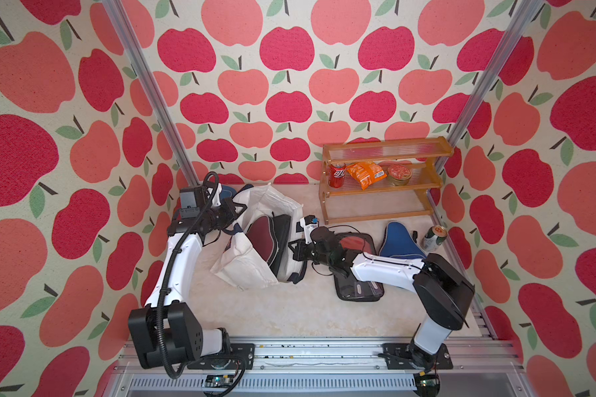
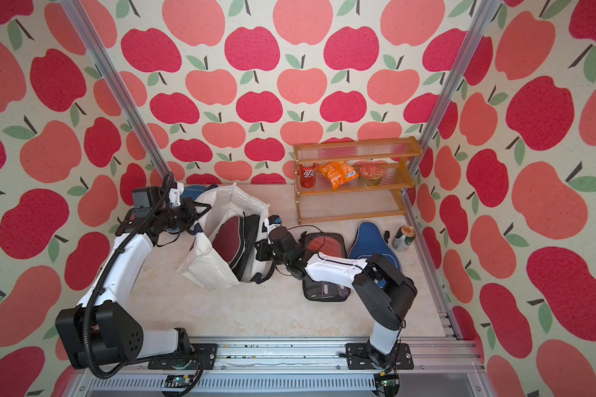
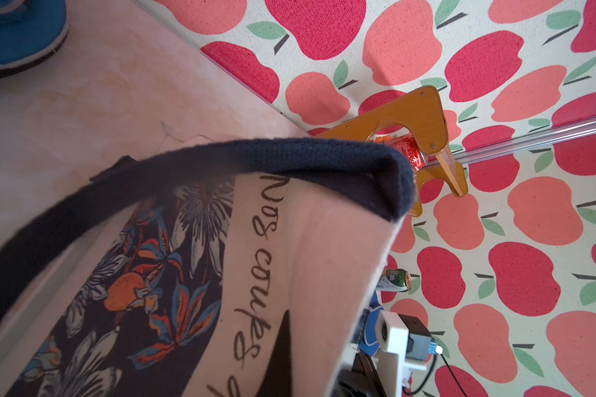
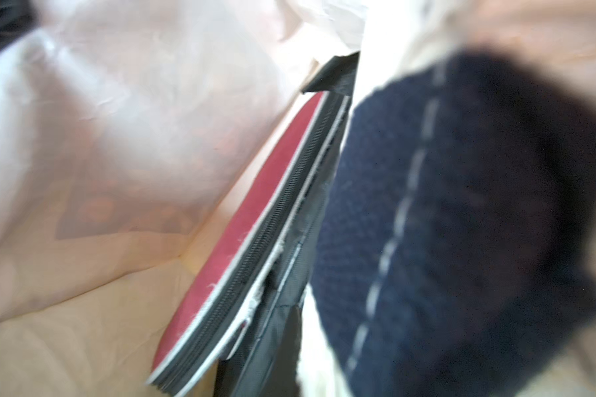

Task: Remove the ping pong set from the canvas bag
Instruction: Adjust the canvas bag at the center of the board.

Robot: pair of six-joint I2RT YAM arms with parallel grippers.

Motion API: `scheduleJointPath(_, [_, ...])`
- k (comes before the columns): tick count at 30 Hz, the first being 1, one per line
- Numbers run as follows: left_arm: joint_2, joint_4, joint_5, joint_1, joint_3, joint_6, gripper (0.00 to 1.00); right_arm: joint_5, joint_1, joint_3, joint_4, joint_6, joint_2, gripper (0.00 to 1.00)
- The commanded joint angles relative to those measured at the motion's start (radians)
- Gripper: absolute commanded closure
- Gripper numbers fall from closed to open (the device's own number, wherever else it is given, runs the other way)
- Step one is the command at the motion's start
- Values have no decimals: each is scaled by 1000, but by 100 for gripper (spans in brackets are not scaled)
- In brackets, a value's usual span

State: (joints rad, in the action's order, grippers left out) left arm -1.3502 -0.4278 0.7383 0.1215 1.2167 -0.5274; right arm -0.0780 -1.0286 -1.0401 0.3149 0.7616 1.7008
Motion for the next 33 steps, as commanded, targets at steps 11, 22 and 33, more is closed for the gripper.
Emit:
scheduleJointPath(11, [-53, -290, -287, -125, 237, 282, 85, -380, -146, 69, 6, 52, -187, 100])
scheduleJointPath(22, [25, -288, -520, -184, 383, 382, 18, -277, -94, 25, -47, 42, -209, 100])
scheduleJointPath(33, [-20, -416, -638, -344, 453, 505, 8, -192, -56, -48, -123, 48, -209, 100])
